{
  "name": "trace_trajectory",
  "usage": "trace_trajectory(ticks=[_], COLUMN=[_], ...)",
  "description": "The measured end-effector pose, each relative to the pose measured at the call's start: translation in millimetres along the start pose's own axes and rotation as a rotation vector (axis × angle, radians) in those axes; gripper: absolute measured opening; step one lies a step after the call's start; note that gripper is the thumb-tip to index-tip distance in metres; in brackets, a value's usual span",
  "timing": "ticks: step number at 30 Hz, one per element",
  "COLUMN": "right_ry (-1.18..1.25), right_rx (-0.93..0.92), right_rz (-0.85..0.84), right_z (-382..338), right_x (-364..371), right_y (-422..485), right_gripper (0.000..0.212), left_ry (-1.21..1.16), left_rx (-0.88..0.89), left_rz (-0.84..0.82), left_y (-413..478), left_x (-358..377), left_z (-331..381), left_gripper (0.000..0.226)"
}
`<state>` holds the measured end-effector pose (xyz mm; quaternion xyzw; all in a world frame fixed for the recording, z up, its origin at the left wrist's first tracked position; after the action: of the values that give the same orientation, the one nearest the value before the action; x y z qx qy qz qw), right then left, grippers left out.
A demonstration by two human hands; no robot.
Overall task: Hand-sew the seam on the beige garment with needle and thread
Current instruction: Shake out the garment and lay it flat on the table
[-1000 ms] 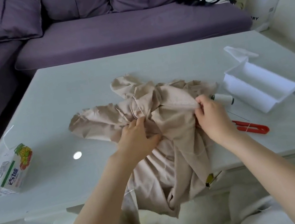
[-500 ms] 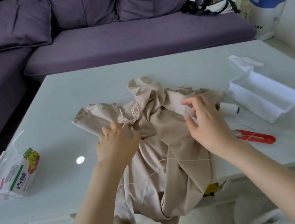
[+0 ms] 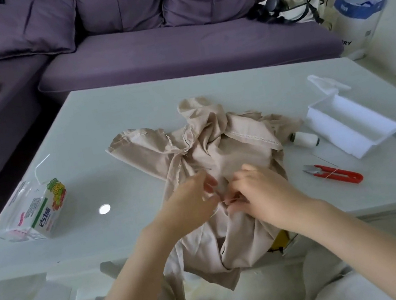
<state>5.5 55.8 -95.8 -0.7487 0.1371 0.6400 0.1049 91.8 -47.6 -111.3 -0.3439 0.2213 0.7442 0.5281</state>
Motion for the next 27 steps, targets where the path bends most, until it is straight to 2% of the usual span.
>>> trace_trajectory(ticks=[3,6,9,11,14,16,18,20,24,27], right_ry=[0.16,0.433,0.629,0.728,0.828,0.833,0.807,0.767,0.68,0.589], right_rx=[0.088,0.19,0.262,0.328,0.481,0.592,0.671,0.721,0.761,0.763], right_rz=[0.017,0.046,0.092,0.135,0.228,0.313,0.385,0.433,0.557,0.599], right_z=[7.2,18.6,35.1,51.7,90.7,118.1,140.4,156.7,176.9,183.2], right_x=[-4.2,-15.7,-32.8,-42.8,-47.6,-49.6,-54.3,-61.8,-81.0,-90.8], right_y=[-4.3,-8.9,-13.9,-19.0,-29.4,-37.6,-46.0,-52.9,-62.8,-67.4], right_gripper=[0.018,0.016,0.015,0.019,0.023,0.022,0.024,0.024,0.026,0.026], left_ry=[-0.235,-0.415,-0.508,-0.517,-0.398,-0.282,-0.182,-0.156,-0.249,-0.362], left_rx=[-0.043,-0.067,-0.005,0.024,0.01,0.027,0.054,0.123,0.294,0.301], left_rz=[-0.152,-0.182,-0.199,-0.153,0.058,0.206,0.267,0.276,0.251,0.211], left_y=[-5.6,-9.3,-11.7,-10.8,-2.4,5.7,14.4,25.1,54.0,78.3], left_x=[11.8,10.5,9.2,4.4,-8.5,-16.7,-19.8,-16.8,5.8,31.4], left_z=[8.4,18.8,26.9,31.2,32.0,36.3,52.3,79.1,142.4,169.5], left_gripper=[0.029,0.025,0.021,0.022,0.027,0.029,0.028,0.027,0.027,0.027])
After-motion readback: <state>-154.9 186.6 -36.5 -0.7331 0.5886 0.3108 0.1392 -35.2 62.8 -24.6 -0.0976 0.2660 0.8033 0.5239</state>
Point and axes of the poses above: each hand's wrist, its own y-axis towards the middle knuckle, its own x-axis out of the palm, z = x × y, the point moved 4 cm from there along y, towards the middle knuckle, and after that the axes turned 8 degrees about x, right-handed, at the moved point
